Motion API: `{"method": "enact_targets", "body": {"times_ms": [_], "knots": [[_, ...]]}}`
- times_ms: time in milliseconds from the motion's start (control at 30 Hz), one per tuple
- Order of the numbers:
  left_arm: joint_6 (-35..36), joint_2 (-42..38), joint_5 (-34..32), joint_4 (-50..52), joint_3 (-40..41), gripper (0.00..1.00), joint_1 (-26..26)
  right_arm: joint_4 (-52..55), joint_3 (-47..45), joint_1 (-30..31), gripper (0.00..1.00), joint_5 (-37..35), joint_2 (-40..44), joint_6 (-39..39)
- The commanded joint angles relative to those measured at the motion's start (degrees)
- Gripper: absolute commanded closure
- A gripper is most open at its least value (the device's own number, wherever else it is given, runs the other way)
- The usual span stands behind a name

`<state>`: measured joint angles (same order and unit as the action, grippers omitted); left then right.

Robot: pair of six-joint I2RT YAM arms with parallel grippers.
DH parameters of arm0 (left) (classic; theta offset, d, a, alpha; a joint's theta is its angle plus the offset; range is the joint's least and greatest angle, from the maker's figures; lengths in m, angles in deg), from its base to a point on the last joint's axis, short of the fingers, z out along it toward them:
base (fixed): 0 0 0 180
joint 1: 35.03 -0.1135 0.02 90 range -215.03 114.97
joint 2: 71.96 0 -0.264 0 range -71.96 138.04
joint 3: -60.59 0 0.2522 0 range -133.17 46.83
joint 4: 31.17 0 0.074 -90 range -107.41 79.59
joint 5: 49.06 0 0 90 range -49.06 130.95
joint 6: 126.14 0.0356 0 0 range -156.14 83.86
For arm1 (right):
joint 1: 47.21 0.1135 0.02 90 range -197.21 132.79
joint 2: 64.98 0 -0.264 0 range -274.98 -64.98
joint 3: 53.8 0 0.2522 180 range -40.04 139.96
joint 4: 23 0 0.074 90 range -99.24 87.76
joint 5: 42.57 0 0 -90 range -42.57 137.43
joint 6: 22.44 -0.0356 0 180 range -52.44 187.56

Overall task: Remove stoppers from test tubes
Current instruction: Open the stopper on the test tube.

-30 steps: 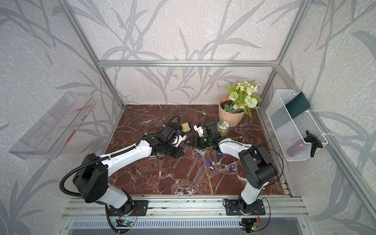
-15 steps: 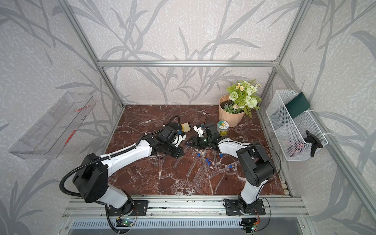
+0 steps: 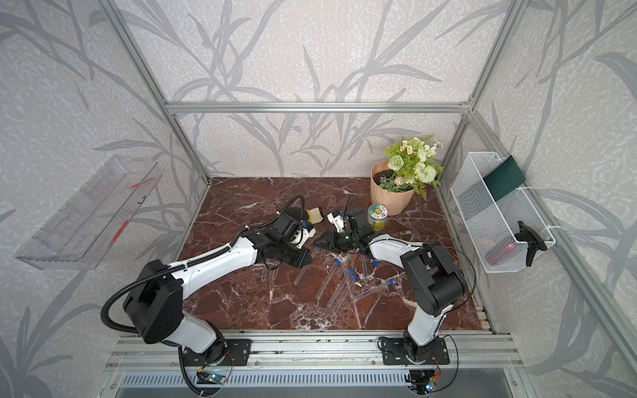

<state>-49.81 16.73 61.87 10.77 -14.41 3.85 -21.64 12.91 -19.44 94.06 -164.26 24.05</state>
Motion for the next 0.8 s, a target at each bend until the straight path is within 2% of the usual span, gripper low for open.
{"method": "enact_targets", "body": {"times_ms": [0, 467, 767], "knots": [[0.05, -1.15, 0.17, -0.75, -0.38, 0.93, -0.29, -0.87, -0.23, 0.25, 0.69, 0.82, -1.04, 0.22], [0.28, -0.83, 0.17, -0.81, -0.47, 0.93, -0.24, -1.41, 0.31, 0.18, 0.84, 0.9, -1.13, -0.21], [1.1, -0.78, -0.16, 0.39, -0.73, 0.93, -0.38, -8.71, -0.99, -1.8, 0.88, 1.44, -1.0, -6.07]]}}
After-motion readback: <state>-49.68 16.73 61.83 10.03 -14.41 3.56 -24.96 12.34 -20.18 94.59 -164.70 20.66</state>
